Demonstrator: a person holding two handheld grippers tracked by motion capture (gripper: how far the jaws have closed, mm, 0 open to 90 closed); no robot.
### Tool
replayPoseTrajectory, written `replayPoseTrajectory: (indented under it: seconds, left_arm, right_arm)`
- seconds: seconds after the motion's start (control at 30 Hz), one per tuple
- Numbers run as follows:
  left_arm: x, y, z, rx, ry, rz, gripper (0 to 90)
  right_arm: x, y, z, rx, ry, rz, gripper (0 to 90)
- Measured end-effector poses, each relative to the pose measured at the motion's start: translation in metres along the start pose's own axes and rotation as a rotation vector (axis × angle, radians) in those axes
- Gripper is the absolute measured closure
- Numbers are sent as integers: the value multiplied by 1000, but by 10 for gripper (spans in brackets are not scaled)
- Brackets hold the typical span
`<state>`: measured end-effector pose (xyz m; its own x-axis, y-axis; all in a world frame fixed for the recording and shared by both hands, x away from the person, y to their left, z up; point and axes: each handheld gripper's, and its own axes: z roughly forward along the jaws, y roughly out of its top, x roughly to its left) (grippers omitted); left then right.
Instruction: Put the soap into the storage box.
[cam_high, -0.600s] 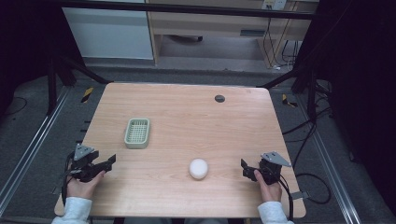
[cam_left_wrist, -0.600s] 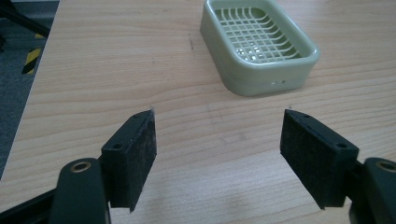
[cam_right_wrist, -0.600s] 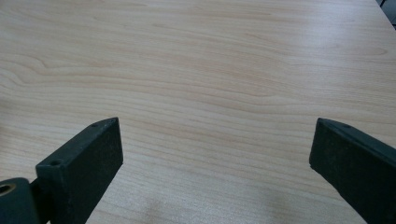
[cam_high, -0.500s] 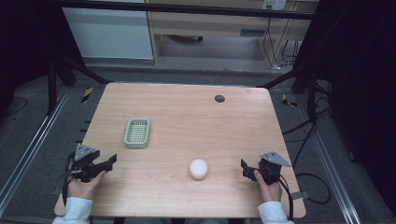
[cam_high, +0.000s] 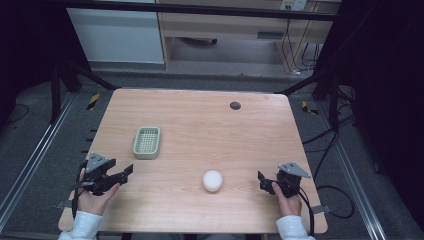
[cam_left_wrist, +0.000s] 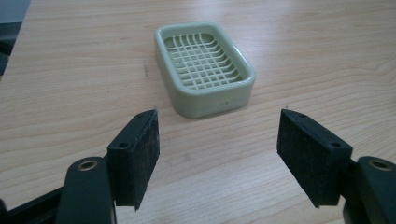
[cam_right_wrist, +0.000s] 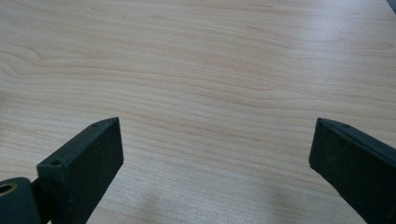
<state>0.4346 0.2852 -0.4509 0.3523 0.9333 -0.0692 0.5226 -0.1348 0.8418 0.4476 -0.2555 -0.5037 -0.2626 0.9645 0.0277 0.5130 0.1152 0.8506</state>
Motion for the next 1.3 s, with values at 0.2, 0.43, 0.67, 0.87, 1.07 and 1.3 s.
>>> replayPoseTrajectory:
  seconds: [0.2,0.43,0.67,0.87,1.07,1.3]
  left_arm:
    - [-13,8,0,-5,-37,28,295]
    - [-28,14,-1,-10,-69,65,293]
    - [-46,18,2,-5,-102,109,291]
    - [-59,23,6,5,-134,141,286]
    - [-65,25,7,3,-143,145,284]
    - [-78,33,13,11,-166,180,278]
  right_arm:
    - [0,0,-1,0,-1,10,33]
    - [0,-1,0,3,1,8,34]
    - [0,-1,0,-6,11,16,33]
    - [0,0,-1,-30,19,19,33]
    - [2,0,-1,-29,33,19,33]
    - [3,1,-2,-48,41,14,33]
